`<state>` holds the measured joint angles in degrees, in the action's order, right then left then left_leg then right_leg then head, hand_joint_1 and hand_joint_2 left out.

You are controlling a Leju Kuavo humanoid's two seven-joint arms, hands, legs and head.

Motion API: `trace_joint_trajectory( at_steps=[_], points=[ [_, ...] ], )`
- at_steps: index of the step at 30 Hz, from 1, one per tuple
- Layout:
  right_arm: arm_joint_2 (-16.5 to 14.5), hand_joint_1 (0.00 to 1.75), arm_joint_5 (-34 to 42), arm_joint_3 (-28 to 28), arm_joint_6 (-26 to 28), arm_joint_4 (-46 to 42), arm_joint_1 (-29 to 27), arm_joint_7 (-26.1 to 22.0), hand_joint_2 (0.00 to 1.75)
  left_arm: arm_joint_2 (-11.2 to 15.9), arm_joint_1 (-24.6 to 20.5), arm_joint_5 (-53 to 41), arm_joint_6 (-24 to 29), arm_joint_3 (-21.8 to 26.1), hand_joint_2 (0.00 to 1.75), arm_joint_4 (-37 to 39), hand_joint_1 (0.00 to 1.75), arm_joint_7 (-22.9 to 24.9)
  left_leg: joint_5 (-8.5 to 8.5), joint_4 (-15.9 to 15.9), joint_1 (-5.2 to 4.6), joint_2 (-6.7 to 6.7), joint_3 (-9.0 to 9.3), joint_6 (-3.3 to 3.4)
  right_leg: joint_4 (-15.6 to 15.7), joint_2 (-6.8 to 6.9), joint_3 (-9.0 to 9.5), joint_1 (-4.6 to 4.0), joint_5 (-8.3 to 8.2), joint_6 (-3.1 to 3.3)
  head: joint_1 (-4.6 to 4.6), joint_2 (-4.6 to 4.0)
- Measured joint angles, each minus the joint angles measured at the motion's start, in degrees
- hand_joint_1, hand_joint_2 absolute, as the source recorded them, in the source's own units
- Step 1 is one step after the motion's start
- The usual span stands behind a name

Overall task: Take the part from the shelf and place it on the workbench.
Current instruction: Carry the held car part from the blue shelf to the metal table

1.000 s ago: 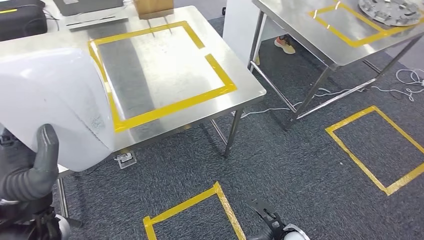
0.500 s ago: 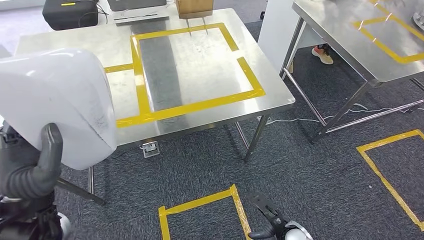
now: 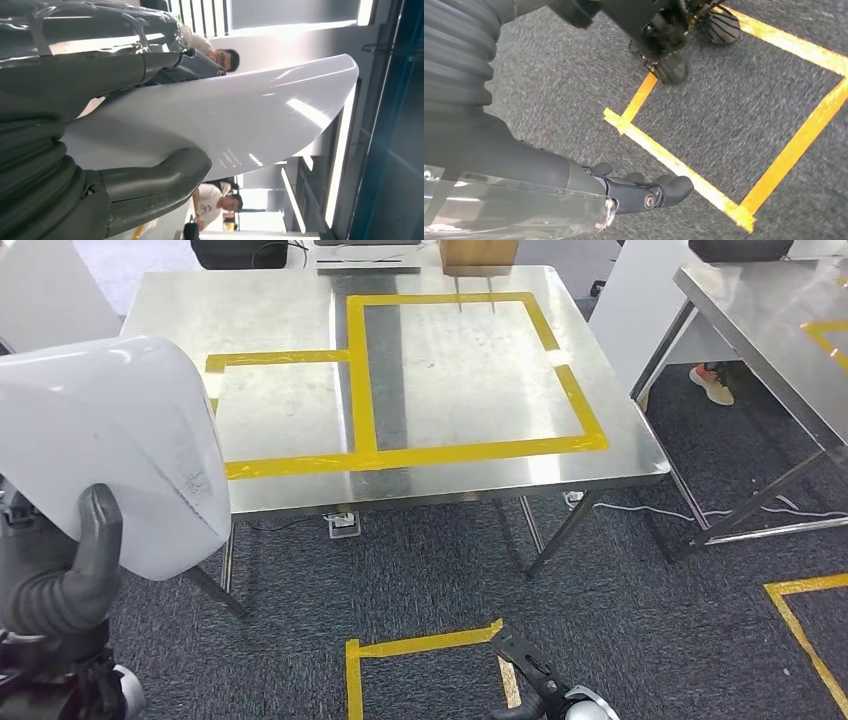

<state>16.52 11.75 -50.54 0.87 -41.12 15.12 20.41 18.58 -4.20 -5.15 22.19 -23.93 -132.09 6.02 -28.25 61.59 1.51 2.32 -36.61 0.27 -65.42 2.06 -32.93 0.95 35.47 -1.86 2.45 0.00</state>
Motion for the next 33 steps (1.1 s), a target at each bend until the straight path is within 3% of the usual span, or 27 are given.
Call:
trace_joint_trajectory(
  at_steps=[2,3,4,5,6,8,9,11,12,14,16,18,20,22,23,24,26,27,28,33],
  points=[
    [0.0,0.0,0.0,0.0,0.0,0.1,-0.3,0.0,1.75,0.0,0.0,0.0,0.0,0.0,1.75,0.0,1.75,0.0,0.27,0.0,-0.26,-1.71,-0.28,0.4,-7.2,-1.22,-3.05,-0.09,3.28,0.26,0.2,0.0],
    [0.0,0.0,0.0,0.0,0.0,0.2,-0.4,0.0,1.75,0.0,0.0,0.0,0.0,0.0,1.75,0.0,1.75,0.0,0.38,0.0,-0.47,-2.61,-0.36,0.55,-9.1,-1.39,-3.9,-0.22,3.53,0.59,0.29,0.0],
    [0.0,0.0,0.0,0.0,0.0,0.2,-0.4,0.0,1.75,0.0,0.0,0.0,0.0,0.0,1.75,0.0,1.75,0.0,0.49,0.0,-0.71,-3.53,-0.4,0.68,-9.0,-1.54,-3.9,-0.41,2.64,1.1,0.36,0.0],
    [-0.1,0.0,0.0,0.0,0.0,0.3,-0.3,0.0,1.75,0.0,0.0,0.0,0.0,0.0,1.75,0.0,1.75,0.0,0.6,0.0,-0.96,-4.39,-0.38,0.76,-7.1,-1.79,-3.15,-0.67,0.98,1.72,0.4,0.0],
    [-0.1,0.0,0.0,0.0,0.0,0.3,-0.3,0.0,1.75,0.0,0.0,0.0,0.0,0.0,1.75,0.0,1.75,0.0,0.74,-0.1,-1.15,-5.24,-0.35,0.82,-3.4,-2.59,-1.58,-1.07,-1.31,2.63,0.43,0.0],
    [0.1,0.0,0.0,0.0,0.0,0.3,-0.1,0.0,1.75,0.0,-0.1,0.0,-0.1,0.0,1.75,0.0,1.75,-0.1,1.14,-0.3,-1.15,-6.64,-0.35,0.74,3.1,-4.78,1.12,-1.66,-4.31,4.28,0.25,0.0],
    [0.2,0.0,0.0,0.0,0.0,0.3,-0.1,0.0,1.75,0.0,0.0,0.0,-0.1,0.0,1.75,0.0,1.75,-0.1,1.44,-0.5,-0.92,-7.32,-0.43,0.52,5.1,-5.65,1.91,-1.94,-5.09,4.87,0.21,0.0],
    [0.4,0.0,0.0,0.0,0.0,0.4,0.0,0.0,1.75,-0.1,0.0,0.1,-0.1,0.0,1.75,0.0,1.75,-0.1,2.12,-1.0,-0.42,-8.41,-0.59,-0.23,6.3,-5.75,2.23,-2.27,-5.55,5.24,0.34,0.0],
    [0.4,0.0,0.0,0.0,0.0,0.4,0.2,0.0,1.75,-0.1,0.1,0.1,-0.1,0.0,1.75,0.0,1.75,-0.1,2.26,-1.2,-0.37,-8.11,-0.68,-0.49,7.4,-5.39,2.7,-2.17,-5.97,5.15,0.63,0.0],
    [0.3,0.0,0.1,0.0,0.0,0.4,0.6,0.0,1.75,-0.1,0.0,0.1,-0.1,0.0,1.75,-0.1,1.75,-0.1,0.91,-0.1,-0.69,-5.27,-1.51,-0.86,10.1,-4.74,3.61,-1.74,-7.17,4.72,0.65,0.0],
    [0.2,0.0,0.2,0.0,0.0,0.4,0.5,0.0,1.75,-0.1,0.0,0.1,-0.1,0.0,1.75,-0.1,1.75,-0.1,-2.69,5.2,-0.7,-2.47,-3.82,-1.4,11.3,-4.03,3.71,-1.3,-8.02,4.14,0.23,0.0],
    [0.2,0.0,0.2,0.0,0.0,0.5,0.0,0.0,1.75,-0.1,0.0,0.1,-0.1,0.0,1.75,0.1,1.75,0.0,-5.1,10.5,-0.31,-2.17,-5.78,-2.17,10.8,-3.25,3.07,-1.05,-8.12,3.76,-0.04,0.0],
    [0.0,0.0,0.0,0.0,0.1,0.6,-0.2,0.0,1.75,-0.1,0.0,0.2,-0.1,0.0,1.75,0.2,1.75,0.0,-3.7,9.4,0.14,-2.17,-4.48,-3.19,10.0,-2.72,2.43,-0.68,-7.74,3.21,-0.12,0.0],
    [0.0,0.0,-0.4,0.0,0.3,0.6,-0.2,0.0,1.75,-0.1,0.0,0.2,-0.1,0.0,1.75,0.3,1.75,0.0,-1.35,3.1,0.7,-1.99,-0.36,-4.95,8.5,-2.53,1.76,-0.17,-6.88,2.24,-0.31,0.0],
    [0.0,0.0,-0.6,0.1,0.4,0.6,-0.1,0.1,1.75,-0.1,0.0,0.2,-0.1,0.0,1.75,0.3,1.75,0.0,-0.88,0.7,0.8,-1.96,1.12,-4.79,7.6,-2.53,1.43,-0.11,-6.34,1.86,-0.58,0.0],
    [0.1,0.0,-0.7,0.1,0.5,0.6,0.0,0.1,1.75,-0.1,0.1,0.2,-0.2,0.0,1.75,0.3,1.75,0.1,-0.96,-0.8,0.79,-1.92,2.01,-3.84,6.9,-2.55,1.14,-0.15,-5.98,1.74,-0.65,0.0],
    [0.2,0.0,-0.8,0.3,0.5,0.6,0.0,0.2,1.75,-0.2,0.2,0.2,-0.4,0.0,1.75,0.3,1.75,0.1,-1.21,-0.9,0.58,-1.93,2.03,-1.64,6.5,-2.65,0.96,-0.43,-5.86,2.25,-0.5,0.0],
    [0.2,0.0,-0.8,0.4,0.6,0.6,0.0,0.2,1.75,-0.2,0.3,0.2,-0.4,0.0,1.75,0.3,1.75,0.1,-1.24,-0.8,0.53,-1.89,2.04,-1.3,6.7,-2.69,1.01,-0.48,-6.1,2.49,-0.22,0.0],
    [0.2,0.0,-0.8,0.4,0.6,0.6,0.0,0.2,1.75,-0.2,0.3,0.2,-0.5,0.0,1.75,0.3,1.75,0.1,-1.2,-0.8,0.5,-1.89,2.04,-1.53,6.9,-2.73,1.08,-0.48,-6.24,2.56,-0.13,0.0],
    [0.1,0.0,-0.8,0.6,0.6,0.6,-0.1,0.2,1.75,-0.2,0.2,0.3,-0.6,0.0,1.75,0.3,1.75,0.1,-1.25,-0.8,0.33,-2.04,2.02,-1.13,7.5,-2.75,1.4,-0.39,-6.55,2.06,-0.05,0.0]
  ],
)
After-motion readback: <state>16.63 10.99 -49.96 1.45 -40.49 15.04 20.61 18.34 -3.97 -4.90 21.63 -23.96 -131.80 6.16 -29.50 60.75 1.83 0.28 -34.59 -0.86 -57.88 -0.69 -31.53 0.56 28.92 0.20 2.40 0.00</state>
